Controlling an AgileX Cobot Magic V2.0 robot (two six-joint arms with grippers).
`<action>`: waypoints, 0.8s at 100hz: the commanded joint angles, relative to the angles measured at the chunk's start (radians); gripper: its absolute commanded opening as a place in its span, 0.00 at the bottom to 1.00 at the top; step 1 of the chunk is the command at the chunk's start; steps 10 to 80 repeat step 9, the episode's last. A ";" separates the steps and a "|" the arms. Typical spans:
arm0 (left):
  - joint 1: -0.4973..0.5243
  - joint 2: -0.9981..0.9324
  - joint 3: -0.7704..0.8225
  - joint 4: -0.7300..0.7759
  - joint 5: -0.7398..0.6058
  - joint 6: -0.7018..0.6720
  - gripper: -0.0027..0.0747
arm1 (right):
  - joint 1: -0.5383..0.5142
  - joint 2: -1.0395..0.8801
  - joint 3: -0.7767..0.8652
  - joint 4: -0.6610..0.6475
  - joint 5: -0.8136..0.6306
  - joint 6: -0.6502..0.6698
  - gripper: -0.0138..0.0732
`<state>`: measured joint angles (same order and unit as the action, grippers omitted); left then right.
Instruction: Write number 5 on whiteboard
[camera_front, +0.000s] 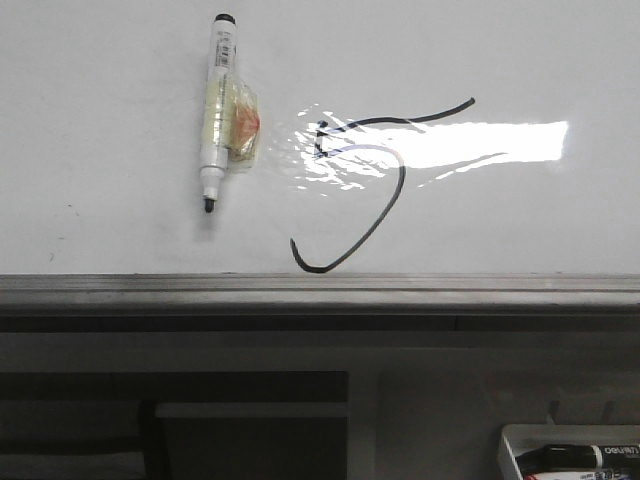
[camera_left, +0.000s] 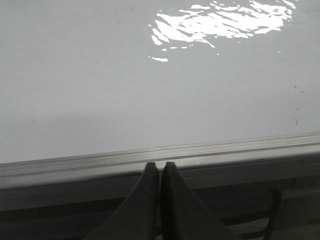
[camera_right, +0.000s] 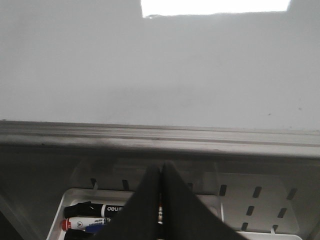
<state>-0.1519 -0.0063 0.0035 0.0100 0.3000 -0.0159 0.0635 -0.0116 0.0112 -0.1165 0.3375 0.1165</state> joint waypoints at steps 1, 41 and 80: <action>0.001 -0.027 0.016 0.001 -0.081 -0.008 0.01 | -0.005 -0.016 0.026 -0.005 -0.018 -0.007 0.11; 0.001 -0.027 0.016 0.001 -0.081 -0.008 0.01 | -0.005 -0.016 0.026 -0.005 -0.018 -0.007 0.11; 0.001 -0.027 0.016 0.001 -0.081 -0.008 0.01 | -0.005 -0.016 0.026 -0.005 -0.018 -0.007 0.11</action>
